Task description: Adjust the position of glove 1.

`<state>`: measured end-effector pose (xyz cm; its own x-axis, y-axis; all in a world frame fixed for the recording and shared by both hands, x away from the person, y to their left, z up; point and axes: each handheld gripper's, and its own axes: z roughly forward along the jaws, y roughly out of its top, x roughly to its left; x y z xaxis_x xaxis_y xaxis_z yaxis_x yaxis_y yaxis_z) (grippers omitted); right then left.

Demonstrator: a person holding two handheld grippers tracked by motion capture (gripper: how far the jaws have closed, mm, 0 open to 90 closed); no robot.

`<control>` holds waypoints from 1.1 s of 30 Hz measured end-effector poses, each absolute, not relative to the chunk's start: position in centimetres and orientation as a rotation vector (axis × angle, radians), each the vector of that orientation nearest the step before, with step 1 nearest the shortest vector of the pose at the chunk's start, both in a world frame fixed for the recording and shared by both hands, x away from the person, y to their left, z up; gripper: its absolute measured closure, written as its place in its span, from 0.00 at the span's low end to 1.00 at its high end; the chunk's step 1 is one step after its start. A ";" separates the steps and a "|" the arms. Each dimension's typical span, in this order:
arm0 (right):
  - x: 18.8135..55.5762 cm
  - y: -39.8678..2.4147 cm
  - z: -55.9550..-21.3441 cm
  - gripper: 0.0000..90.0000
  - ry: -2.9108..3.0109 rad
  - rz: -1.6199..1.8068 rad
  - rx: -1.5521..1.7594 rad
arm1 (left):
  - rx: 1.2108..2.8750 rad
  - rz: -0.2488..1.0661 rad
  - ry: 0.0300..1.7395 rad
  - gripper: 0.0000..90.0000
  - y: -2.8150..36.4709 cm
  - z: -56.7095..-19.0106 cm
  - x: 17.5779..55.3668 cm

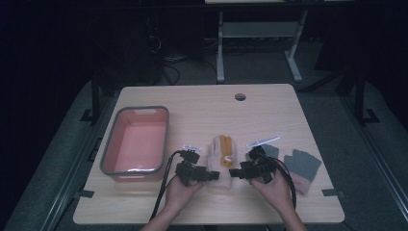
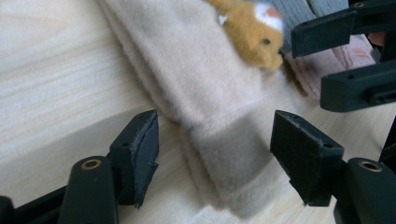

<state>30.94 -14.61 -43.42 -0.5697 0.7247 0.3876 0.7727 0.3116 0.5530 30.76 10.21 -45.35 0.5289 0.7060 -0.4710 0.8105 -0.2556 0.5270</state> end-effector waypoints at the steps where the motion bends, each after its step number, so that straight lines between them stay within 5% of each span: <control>1: 31.0 -14.5 -43.5 0.41 -2.493 -1.096 -1.424 | 2.019 -0.186 1.224 0.39 10.3 -45.5 30.7; 25: 33.0 -13.0 -45.4 0.46 -2.350 -1.035 -1.546 | 2.032 -0.196 1.220 0.50 10.5 -46.0 30.7; 33: 32.9 -12.8 -46.0 0.56 -2.282 -1.064 -1.589 | 2.034 -0.204 1.216 0.53 10.5 -46.0 30.8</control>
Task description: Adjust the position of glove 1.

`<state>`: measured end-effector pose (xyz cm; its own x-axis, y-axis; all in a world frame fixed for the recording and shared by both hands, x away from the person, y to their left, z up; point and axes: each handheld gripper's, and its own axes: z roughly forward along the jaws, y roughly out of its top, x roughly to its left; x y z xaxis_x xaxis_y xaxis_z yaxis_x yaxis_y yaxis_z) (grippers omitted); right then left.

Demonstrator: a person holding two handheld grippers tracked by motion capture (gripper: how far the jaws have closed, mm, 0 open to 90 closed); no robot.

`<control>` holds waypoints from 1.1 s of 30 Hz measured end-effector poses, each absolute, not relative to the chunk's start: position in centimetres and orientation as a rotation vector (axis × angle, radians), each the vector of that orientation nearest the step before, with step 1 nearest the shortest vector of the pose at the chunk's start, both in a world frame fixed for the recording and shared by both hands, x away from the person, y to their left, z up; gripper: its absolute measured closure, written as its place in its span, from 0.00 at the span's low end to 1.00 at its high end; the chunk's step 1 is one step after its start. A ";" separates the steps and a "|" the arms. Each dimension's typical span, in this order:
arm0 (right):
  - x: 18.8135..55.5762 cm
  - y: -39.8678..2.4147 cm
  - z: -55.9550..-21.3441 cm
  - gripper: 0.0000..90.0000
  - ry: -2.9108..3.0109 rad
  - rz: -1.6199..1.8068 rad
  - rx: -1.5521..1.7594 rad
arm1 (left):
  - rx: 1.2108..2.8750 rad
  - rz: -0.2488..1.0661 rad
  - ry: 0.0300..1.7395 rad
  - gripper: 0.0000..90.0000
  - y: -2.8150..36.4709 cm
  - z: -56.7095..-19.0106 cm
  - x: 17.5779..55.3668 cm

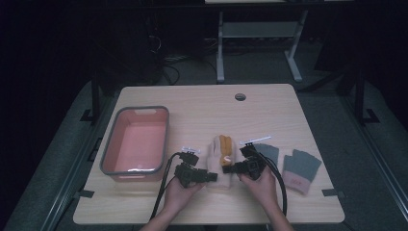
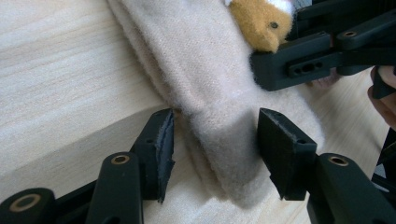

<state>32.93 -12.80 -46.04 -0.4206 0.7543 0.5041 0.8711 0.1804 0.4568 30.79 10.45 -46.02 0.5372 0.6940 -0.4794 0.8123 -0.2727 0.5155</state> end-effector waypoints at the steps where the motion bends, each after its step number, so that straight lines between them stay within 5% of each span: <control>1: 32.9 -12.7 -46.1 0.57 -2.271 -1.067 -1.595 | 2.032 -0.207 1.216 0.54 10.4 -46.0 30.8; 33: 33.2 -13.0 -46.6 0.87 -2.171 -1.116 -1.545 | 1.977 -0.284 1.201 0.73 10.5 -46.3 31.5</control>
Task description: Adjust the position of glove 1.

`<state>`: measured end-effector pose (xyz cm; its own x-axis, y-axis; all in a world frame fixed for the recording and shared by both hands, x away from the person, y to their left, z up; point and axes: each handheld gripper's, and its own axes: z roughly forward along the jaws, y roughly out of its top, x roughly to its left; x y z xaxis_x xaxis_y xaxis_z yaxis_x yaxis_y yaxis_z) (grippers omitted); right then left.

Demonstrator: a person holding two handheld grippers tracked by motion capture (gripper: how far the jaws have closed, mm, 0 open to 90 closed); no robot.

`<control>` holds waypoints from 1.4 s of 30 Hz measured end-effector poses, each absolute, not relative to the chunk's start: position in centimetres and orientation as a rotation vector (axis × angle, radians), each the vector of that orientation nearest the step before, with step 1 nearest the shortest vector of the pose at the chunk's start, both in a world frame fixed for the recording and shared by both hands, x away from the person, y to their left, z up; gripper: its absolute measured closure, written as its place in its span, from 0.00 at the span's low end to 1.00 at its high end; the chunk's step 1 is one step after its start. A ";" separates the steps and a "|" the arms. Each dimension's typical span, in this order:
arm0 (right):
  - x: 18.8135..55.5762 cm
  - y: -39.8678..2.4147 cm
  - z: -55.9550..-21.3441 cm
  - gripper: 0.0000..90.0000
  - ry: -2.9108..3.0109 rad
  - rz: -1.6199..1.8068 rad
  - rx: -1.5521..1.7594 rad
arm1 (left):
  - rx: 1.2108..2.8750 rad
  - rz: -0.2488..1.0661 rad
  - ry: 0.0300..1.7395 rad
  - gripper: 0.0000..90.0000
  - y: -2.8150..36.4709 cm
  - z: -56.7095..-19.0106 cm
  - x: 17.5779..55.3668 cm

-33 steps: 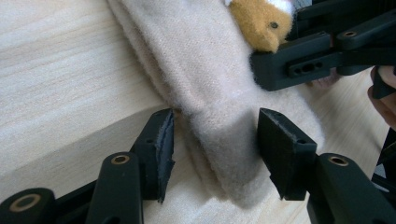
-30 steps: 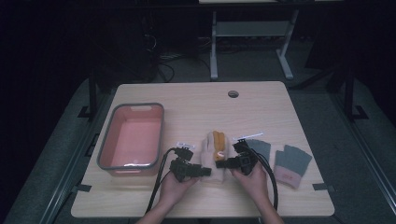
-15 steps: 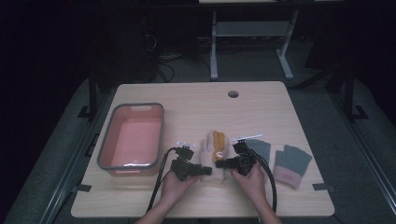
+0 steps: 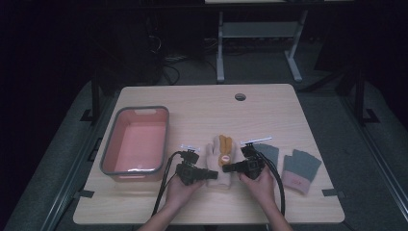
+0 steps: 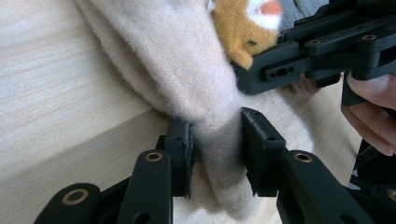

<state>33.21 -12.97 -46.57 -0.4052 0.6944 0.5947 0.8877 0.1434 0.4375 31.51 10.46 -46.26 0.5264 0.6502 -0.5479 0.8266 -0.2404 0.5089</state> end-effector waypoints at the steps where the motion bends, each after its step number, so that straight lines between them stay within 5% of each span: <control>1: 33.2 -13.0 -46.5 0.88 -2.169 -1.117 -1.544 | 1.970 -0.288 1.207 0.73 10.5 -46.2 31.5; 25: 33.1 -12.4 -45.4 0.90 -2.190 -1.094 -1.522 | 1.966 -0.277 1.202 0.75 11.1 -45.8 31.5; 35: 33.5 -12.8 -46.5 0.67 -2.145 -1.058 -1.593 | 1.985 -0.265 1.216 0.70 11.2 -46.1 31.6; 42: 33.7 -13.0 -46.8 0.67 -2.068 -1.056 -1.597 | 1.982 -0.281 1.241 0.64 11.3 -46.4 31.9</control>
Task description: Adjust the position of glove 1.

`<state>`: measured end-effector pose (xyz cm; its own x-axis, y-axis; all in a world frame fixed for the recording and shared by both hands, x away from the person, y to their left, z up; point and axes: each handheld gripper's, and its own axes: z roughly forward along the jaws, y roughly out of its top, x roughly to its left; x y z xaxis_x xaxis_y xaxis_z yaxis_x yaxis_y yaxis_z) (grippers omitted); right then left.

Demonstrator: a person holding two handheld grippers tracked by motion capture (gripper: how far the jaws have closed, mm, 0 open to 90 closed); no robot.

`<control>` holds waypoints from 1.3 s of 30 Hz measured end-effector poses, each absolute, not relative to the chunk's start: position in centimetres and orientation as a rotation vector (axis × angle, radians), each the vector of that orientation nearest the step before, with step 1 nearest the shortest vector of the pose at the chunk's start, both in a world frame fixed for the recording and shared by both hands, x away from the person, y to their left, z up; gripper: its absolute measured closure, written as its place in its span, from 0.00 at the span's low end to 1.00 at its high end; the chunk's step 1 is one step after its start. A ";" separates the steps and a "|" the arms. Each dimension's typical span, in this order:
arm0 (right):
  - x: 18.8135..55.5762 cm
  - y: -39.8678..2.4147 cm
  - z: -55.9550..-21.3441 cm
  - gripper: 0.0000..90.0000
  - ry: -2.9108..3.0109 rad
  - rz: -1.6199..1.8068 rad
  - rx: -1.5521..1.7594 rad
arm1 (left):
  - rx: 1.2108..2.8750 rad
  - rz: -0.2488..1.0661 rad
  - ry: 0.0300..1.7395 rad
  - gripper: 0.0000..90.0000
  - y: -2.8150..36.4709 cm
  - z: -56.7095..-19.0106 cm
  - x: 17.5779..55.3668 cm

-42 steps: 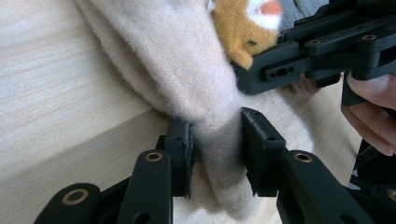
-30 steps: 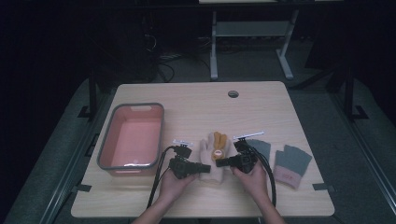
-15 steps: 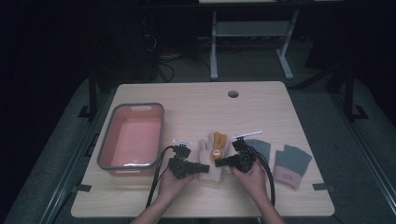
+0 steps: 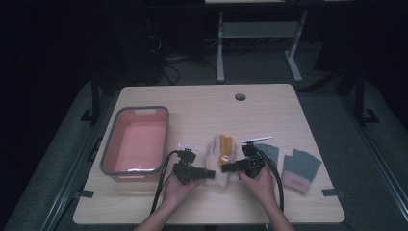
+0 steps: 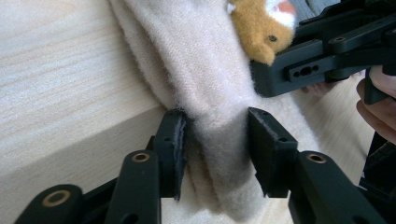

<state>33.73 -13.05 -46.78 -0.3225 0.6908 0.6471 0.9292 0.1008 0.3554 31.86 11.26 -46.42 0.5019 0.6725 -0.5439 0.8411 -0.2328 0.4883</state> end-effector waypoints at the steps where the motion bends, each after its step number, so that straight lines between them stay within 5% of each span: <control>1: 33.8 -13.0 -46.9 0.69 -2.060 -1.060 -1.594 | 1.980 -0.284 1.241 0.64 11.3 -46.4 31.9; 13: 33.6 -12.5 -47.1 0.89 -2.063 -1.096 -1.572 | 1.936 -0.353 1.236 0.76 11.5 -46.7 32.2; 39: 33.7 -12.7 -42.2 0.91 -2.128 -1.206 -1.472 | 1.867 -0.323 1.149 0.77 12.5 -42.4 32.3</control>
<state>33.75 -12.73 -42.16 -0.4384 0.6335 0.6376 0.8726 0.1298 0.4709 32.33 12.50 -42.39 0.5354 0.5832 -0.6109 0.8159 -0.1703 0.5525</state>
